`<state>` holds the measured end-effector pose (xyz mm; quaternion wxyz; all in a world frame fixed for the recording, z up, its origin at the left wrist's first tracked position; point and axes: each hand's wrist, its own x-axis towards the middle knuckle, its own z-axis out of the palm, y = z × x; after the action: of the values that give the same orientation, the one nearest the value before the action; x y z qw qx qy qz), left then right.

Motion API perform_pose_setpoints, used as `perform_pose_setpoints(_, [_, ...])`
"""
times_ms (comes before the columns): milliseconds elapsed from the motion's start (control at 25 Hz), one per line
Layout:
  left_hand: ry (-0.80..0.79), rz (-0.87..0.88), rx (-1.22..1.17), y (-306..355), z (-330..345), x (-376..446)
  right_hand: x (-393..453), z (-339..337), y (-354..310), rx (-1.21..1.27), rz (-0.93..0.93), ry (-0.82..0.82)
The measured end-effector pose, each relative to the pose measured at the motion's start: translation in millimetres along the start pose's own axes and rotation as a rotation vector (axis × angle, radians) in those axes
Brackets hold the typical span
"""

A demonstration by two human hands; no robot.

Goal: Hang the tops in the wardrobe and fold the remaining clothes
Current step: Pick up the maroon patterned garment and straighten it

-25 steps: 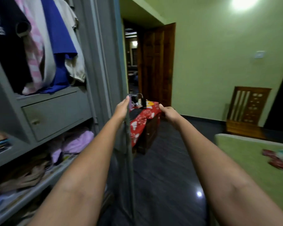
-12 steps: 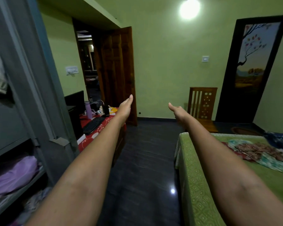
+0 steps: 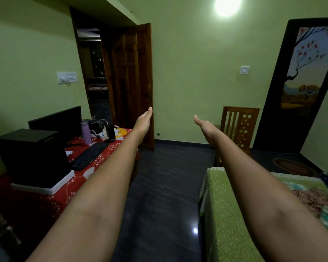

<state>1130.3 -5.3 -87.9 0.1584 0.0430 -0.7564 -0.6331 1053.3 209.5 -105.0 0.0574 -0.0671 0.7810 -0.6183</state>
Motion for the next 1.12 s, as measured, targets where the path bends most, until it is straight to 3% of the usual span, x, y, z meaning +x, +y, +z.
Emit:
perform_pose_setpoints(240, [-0.023,0.004,-0.010,-42,31,159,149,-25,11,-0.064,0.010,0.031])
perform_pose_setpoints(560, [-0.146,0.094,-0.010,-19,94,392,345,-79,-17,-0.022,0.022,0.188])
perform_pose_setpoints(880, [-0.262,0.080,0.011,-66,224,569,504,-169,30,-0.081,0.065,0.344])
perform_pose_setpoints(1120, [-0.379,0.144,-0.049,-36,365,695,603,-291,22,-0.038,0.039,0.456])
